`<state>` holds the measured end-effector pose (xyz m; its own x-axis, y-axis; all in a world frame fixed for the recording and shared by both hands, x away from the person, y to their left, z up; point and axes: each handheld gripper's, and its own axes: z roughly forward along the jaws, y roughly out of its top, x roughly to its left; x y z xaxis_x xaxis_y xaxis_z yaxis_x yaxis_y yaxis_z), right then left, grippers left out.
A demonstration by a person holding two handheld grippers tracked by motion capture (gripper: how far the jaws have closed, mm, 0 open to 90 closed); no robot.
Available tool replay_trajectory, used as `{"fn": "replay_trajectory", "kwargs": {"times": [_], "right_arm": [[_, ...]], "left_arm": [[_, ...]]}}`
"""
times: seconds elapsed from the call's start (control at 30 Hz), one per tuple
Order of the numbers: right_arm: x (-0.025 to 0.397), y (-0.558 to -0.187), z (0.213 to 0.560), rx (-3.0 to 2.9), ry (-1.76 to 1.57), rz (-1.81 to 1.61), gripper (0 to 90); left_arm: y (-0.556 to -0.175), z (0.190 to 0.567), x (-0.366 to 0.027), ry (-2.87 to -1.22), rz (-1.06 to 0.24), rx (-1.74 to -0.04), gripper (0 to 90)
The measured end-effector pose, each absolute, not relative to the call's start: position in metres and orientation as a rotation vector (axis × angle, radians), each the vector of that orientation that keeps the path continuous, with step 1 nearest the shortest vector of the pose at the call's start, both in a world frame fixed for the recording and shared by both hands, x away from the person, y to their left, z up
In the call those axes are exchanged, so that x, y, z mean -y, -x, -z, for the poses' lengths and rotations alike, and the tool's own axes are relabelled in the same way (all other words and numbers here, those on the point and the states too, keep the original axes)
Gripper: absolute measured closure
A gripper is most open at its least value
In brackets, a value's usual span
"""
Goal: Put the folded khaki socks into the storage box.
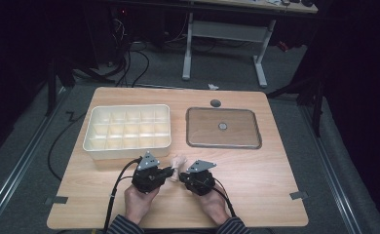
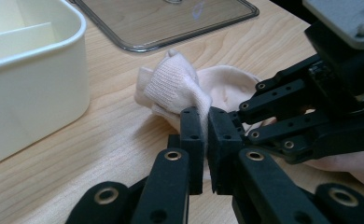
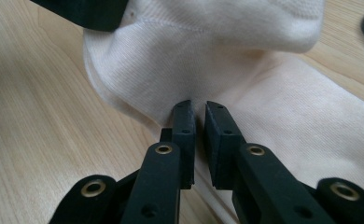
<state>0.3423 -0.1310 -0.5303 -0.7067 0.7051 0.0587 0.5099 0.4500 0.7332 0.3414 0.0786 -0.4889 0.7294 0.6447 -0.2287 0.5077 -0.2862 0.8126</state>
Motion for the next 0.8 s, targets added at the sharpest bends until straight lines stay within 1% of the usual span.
{"fn": "replay_trajectory", "kwargs": {"times": [0.57, 0.7, 0.8], "right_arm": [[0.108, -0.346, 0.531, -2.486, -1.002, -1.127, 81.4], [0.105, -0.345, 0.531, -2.492, -1.004, -1.139, 78.1], [0.109, -0.343, 0.528, -2.486, -1.019, -1.160, 73.9]], "left_arm": [[-0.339, 0.489, -0.092, -1.932, -0.155, -0.897, 86.4], [-0.338, 0.490, -0.093, -1.945, -0.156, -0.900, 86.4], [-0.338, 0.490, -0.095, -1.943, -0.166, -0.905, 86.4]]}}
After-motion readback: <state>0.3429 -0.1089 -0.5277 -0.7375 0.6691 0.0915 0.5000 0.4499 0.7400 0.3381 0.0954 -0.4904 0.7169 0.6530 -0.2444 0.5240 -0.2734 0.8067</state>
